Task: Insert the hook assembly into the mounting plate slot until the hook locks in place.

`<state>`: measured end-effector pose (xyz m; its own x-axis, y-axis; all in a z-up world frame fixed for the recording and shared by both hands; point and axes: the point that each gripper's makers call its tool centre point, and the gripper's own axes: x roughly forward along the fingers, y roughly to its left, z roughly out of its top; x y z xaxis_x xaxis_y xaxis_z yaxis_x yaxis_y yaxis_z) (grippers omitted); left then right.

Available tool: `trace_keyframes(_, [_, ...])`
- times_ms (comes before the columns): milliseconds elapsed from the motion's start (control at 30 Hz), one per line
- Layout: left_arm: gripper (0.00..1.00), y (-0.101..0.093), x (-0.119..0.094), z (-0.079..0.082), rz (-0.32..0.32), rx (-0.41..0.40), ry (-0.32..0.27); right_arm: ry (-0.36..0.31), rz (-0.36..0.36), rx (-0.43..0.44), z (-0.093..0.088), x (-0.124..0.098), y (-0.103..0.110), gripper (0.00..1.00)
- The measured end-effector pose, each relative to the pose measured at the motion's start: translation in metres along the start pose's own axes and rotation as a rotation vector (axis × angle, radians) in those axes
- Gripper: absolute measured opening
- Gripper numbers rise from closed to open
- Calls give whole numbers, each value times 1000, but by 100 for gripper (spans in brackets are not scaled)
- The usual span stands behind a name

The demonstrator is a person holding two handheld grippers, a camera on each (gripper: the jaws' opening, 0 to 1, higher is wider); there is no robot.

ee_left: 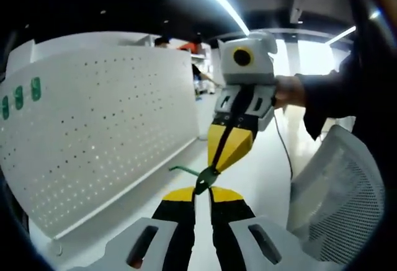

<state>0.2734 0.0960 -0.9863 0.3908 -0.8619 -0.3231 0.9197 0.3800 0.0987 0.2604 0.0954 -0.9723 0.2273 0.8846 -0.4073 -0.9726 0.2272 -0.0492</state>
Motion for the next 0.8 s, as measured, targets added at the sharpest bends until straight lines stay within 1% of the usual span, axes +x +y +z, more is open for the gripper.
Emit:
trace_keyframes(500, [6, -2, 0, 2, -11, 24, 1, 10, 2, -1, -4, -1, -1, 0])
trace_keyframes(533, [6, -3, -1, 3, -14, 25, -4, 11, 2, -1, -4, -1, -1, 0])
trace_keyframes(567, [6, -4, -1, 5, -20, 21, -19, 18, 2, -4, -5, -1, -1, 0])
trace_keyframes(600, [6, -7, -2, 11, -35, 5, -50, 39, 2, -12, -10, 0, -1, 0])
trace_keyframes(633, [6, -7, -2, 12, -41, -1, -57, 44, 5, -15, -11, 0, 0, 0])
trace_keyframes(667, [6, -6, -1, 10, -34, 3, -46, 40, 4, -17, -10, 0, 0, 0])
trace_keyframes(800, [6, -7, -2, 11, -44, -6, -53, 42, 5, -15, -11, 1, 1, 0])
